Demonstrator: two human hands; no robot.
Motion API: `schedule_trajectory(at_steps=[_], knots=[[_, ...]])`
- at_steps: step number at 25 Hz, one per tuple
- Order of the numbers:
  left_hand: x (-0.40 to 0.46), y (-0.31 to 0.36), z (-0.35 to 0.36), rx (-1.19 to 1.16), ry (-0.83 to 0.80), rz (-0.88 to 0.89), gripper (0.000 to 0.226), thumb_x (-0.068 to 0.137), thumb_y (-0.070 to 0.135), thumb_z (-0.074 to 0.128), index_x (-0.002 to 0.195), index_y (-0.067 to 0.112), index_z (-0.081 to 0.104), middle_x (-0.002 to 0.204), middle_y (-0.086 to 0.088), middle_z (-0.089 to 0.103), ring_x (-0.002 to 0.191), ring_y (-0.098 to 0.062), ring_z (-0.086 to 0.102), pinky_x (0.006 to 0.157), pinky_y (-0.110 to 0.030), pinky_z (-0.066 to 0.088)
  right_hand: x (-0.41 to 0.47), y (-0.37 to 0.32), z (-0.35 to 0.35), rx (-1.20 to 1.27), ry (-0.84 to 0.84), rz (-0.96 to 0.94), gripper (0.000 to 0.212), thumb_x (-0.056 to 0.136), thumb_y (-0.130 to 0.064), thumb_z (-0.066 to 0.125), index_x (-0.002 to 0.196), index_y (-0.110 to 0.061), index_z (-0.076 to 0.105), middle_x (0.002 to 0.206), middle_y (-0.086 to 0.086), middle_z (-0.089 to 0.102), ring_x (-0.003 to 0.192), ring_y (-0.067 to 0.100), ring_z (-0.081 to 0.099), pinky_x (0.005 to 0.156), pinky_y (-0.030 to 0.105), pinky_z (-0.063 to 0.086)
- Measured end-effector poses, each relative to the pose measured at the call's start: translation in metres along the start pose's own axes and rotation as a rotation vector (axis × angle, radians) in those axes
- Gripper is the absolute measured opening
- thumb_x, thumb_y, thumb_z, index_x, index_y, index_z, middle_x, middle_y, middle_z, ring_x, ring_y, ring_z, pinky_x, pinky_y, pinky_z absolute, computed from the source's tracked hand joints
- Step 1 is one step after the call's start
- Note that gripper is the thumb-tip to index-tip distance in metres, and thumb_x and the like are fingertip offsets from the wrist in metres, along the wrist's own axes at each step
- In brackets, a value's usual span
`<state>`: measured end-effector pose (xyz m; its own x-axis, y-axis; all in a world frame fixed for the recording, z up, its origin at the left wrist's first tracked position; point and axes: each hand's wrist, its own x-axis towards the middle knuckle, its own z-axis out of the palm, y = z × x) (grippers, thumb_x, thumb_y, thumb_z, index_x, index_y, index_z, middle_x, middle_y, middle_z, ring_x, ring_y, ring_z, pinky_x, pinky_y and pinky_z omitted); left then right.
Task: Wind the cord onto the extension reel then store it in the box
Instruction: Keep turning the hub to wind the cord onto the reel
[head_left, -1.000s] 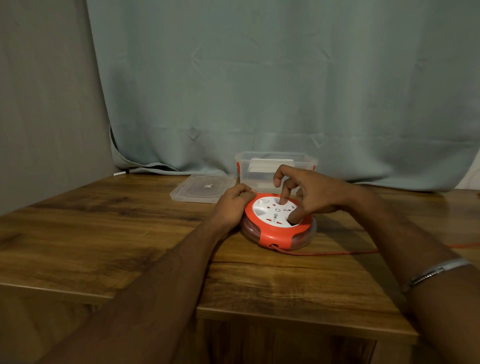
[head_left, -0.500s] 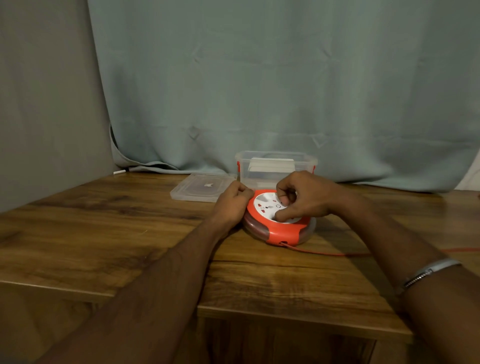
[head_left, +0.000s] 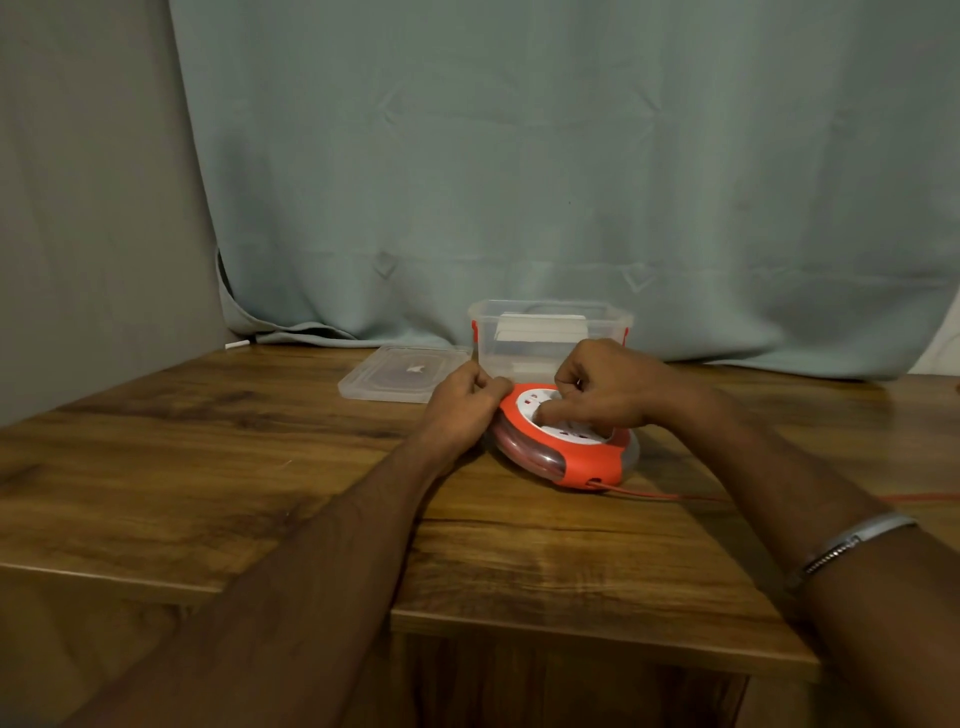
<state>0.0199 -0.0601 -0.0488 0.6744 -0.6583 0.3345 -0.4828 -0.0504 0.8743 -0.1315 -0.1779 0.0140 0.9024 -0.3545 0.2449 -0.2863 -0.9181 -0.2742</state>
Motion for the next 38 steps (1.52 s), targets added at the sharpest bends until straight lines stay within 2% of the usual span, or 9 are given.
schedule_trajectory(at_steps=[2, 5, 8, 12, 20, 26, 30, 34, 38], knots=[[-0.001, 0.001, -0.001, -0.001, -0.002, 0.004, 0.023, 0.099, 0.040, 0.057, 0.092, 0.018, 0.057, 0.094, -0.004, 0.073, 0.087, -0.020, 0.071, 0.064, -0.033, 0.055, -0.001, 0.003, -0.003, 0.060, 0.007, -0.049, 0.039, 0.084, -0.037, 0.080, 0.057, -0.021, 0.058, 0.050, -0.007, 0.060, 0.054, 0.007, 0.058, 0.060, 0.032, 0.048], [-0.003, 0.002, -0.001, 0.001, -0.015, 0.006, 0.023, 0.100, 0.040, 0.055, 0.093, 0.018, 0.057, 0.090, -0.003, 0.072, 0.081, -0.019, 0.070, 0.056, -0.027, 0.048, -0.007, 0.005, -0.014, 0.123, -0.017, -0.144, 0.017, 0.081, -0.010, 0.080, 0.083, -0.020, 0.066, 0.083, -0.002, 0.071, 0.071, 0.000, 0.062, 0.066, 0.025, 0.049], [-0.005, 0.003, -0.001, 0.003, -0.026, 0.020, 0.021, 0.102, 0.037, 0.052, 0.093, 0.018, 0.056, 0.086, -0.001, 0.069, 0.073, -0.015, 0.066, 0.051, -0.024, 0.044, -0.010, 0.007, -0.021, 0.114, -0.088, -0.143, 0.034, 0.076, 0.007, 0.076, 0.104, -0.010, 0.067, 0.110, 0.001, 0.070, 0.063, -0.013, 0.059, 0.055, 0.010, 0.045], [-0.003, 0.003, 0.000, 0.020, -0.037, 0.040, 0.018, 0.105, 0.033, 0.047, 0.099, 0.019, 0.057, 0.093, -0.003, 0.070, 0.083, -0.017, 0.068, 0.060, -0.025, 0.048, -0.005, 0.019, -0.021, 0.143, -0.132, -0.113, 0.045, 0.071, 0.007, 0.082, 0.108, -0.013, 0.066, 0.120, -0.003, 0.069, 0.051, -0.004, 0.056, 0.051, 0.010, 0.043], [0.001, -0.001, 0.000, -0.003, -0.007, 0.038, 0.021, 0.106, 0.033, 0.046, 0.106, 0.018, 0.060, 0.100, -0.002, 0.070, 0.091, -0.018, 0.069, 0.071, -0.029, 0.055, -0.005, 0.022, -0.018, 0.167, -0.124, -0.070, 0.051, 0.067, 0.002, 0.087, 0.099, -0.016, 0.051, 0.109, 0.000, 0.075, 0.060, -0.009, 0.058, 0.051, 0.014, 0.043], [0.001, -0.002, 0.000, -0.011, -0.004, 0.021, 0.023, 0.106, 0.034, 0.045, 0.108, 0.017, 0.060, 0.101, -0.004, 0.072, 0.091, -0.018, 0.070, 0.069, -0.028, 0.055, -0.008, 0.016, -0.014, 0.111, -0.084, -0.081, 0.051, 0.065, -0.019, 0.093, 0.095, -0.022, 0.052, 0.094, 0.002, 0.074, 0.094, 0.020, 0.067, 0.065, 0.028, 0.049], [0.000, -0.002, 0.000, -0.012, 0.005, 0.010, 0.024, 0.106, 0.035, 0.045, 0.108, 0.016, 0.060, 0.100, -0.004, 0.072, 0.090, -0.019, 0.071, 0.070, -0.031, 0.057, -0.010, 0.008, -0.010, 0.052, -0.064, -0.076, 0.055, 0.050, -0.052, 0.083, 0.088, -0.023, 0.055, 0.085, 0.002, 0.072, 0.086, 0.024, 0.068, 0.072, 0.047, 0.055], [0.000, -0.002, 0.000, -0.007, 0.015, 0.004, 0.025, 0.105, 0.036, 0.046, 0.109, 0.015, 0.060, 0.099, -0.004, 0.073, 0.090, -0.021, 0.072, 0.079, -0.041, 0.063, -0.006, 0.005, -0.005, -0.035, -0.039, -0.063, 0.051, 0.054, -0.066, 0.072, 0.071, -0.022, 0.053, 0.068, -0.005, 0.057, 0.065, 0.017, 0.052, 0.060, 0.041, 0.040], [0.001, -0.002, 0.000, 0.001, 0.008, 0.003, 0.026, 0.106, 0.036, 0.046, 0.110, 0.015, 0.060, 0.102, -0.005, 0.073, 0.091, -0.021, 0.072, 0.080, -0.042, 0.063, -0.003, 0.002, -0.001, -0.048, 0.004, -0.050, 0.048, 0.071, -0.058, 0.079, 0.060, -0.021, 0.051, 0.050, -0.010, 0.046, 0.052, 0.010, 0.043, 0.057, 0.035, 0.037]])
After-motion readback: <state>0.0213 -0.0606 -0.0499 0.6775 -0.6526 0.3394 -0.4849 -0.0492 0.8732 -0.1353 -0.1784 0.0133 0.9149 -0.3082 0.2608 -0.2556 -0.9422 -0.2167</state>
